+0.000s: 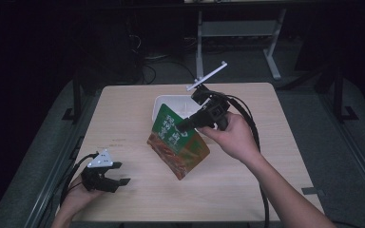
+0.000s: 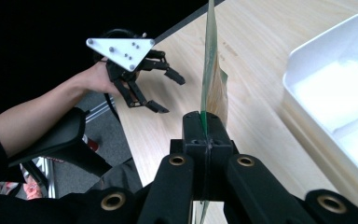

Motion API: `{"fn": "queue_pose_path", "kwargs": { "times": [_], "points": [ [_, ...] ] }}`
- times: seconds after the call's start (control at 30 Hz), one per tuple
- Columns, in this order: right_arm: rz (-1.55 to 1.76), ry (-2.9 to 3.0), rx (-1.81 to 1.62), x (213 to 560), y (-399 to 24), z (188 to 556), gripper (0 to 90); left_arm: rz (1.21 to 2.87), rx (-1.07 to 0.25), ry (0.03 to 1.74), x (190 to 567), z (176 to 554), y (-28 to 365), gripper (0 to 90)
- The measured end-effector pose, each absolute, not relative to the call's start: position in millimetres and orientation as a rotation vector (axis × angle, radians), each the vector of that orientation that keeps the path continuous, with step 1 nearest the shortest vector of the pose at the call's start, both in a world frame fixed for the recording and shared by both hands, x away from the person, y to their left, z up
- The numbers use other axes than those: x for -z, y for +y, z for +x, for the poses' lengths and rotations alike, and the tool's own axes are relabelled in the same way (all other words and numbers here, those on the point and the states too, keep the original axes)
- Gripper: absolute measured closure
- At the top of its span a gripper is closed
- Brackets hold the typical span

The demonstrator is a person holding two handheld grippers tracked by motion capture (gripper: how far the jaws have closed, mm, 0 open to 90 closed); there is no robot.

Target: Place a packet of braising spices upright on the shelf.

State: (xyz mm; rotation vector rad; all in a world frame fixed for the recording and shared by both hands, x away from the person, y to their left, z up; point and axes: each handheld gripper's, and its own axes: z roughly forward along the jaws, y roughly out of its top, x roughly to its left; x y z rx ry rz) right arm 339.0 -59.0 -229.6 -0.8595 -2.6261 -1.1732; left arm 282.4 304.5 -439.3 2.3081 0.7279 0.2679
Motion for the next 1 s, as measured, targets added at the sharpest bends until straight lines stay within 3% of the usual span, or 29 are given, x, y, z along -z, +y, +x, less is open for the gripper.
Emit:
{"fn": "queue_pose_path", "kwargs": {
  "times": [1.0],
  "points": [
    [-1.136, -2.684, 1.136, 189, -97, 392, 90.0, 2.311, -0.275, 0.728, 439, 282, 305, 27.8]
  ]
}}
